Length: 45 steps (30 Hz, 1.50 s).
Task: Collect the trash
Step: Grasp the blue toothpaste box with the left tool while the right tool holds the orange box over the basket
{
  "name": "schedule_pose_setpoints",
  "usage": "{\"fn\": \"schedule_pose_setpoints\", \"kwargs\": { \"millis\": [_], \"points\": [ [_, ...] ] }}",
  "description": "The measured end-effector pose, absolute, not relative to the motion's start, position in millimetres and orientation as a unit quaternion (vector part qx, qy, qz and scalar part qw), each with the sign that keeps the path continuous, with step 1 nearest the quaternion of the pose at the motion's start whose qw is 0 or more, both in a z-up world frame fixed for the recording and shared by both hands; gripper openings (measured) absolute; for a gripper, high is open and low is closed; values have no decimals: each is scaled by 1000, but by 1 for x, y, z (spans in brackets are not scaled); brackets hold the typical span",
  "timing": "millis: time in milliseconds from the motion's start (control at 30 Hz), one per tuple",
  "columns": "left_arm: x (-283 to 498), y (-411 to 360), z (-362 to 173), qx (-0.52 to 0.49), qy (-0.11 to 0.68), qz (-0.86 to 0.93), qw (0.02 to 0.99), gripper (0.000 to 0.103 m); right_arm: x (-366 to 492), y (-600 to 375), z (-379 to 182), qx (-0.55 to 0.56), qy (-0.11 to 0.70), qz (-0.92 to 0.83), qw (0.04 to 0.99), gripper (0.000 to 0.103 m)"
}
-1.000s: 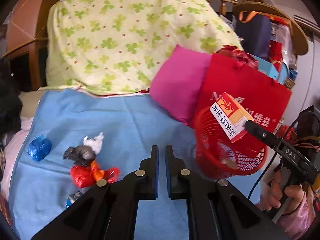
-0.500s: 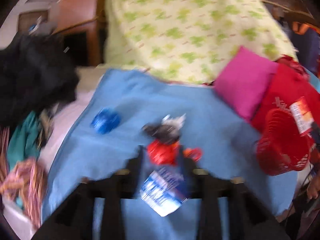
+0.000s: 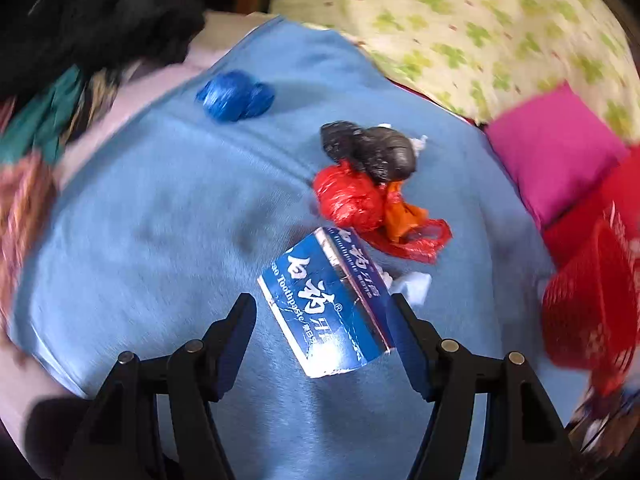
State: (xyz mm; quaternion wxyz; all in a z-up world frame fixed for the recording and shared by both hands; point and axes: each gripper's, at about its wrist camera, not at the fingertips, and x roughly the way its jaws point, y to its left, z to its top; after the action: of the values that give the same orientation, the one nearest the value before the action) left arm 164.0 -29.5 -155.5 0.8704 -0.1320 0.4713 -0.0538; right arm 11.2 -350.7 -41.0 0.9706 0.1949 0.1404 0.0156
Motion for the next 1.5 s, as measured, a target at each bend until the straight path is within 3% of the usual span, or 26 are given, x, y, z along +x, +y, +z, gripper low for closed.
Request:
{"fn": "schedule_pose_setpoints", "kwargs": {
  "millis": [467, 533, 600, 800, 867, 933, 1233, 1500],
  "points": [
    [187, -50, -176, -182, 477, -65, 857, 68, 19, -344, -44, 189, 151, 23, 970, 46],
    [189, -54, -177, -182, 476, -69, 858, 51, 20, -345, -45, 189, 151, 21, 970, 46],
    [190, -60, -177, -180, 478, -77, 856, 42, 20, -347, -45, 189, 152, 20, 970, 46],
    [187, -63, -172, -177, 471, -87, 860, 41, 20, -351, -45, 196, 152, 16, 969, 46],
    [186, -63, -170, -169, 469, -81, 863, 47, 21, -351, -45, 193, 153, 16, 969, 46],
    [183, -58, -170, -164, 467, -64, 866, 69, 20, -351, -45, 195, 154, 16, 968, 46],
    [178, -48, -187, -203, 486, -68, 847, 76, 22, -349, -48, 189, 160, 19, 969, 47],
    [190, -82, -192, -153, 492, -65, 854, 82, 25, -348, -51, 185, 166, 19, 968, 47]
  ]
}}
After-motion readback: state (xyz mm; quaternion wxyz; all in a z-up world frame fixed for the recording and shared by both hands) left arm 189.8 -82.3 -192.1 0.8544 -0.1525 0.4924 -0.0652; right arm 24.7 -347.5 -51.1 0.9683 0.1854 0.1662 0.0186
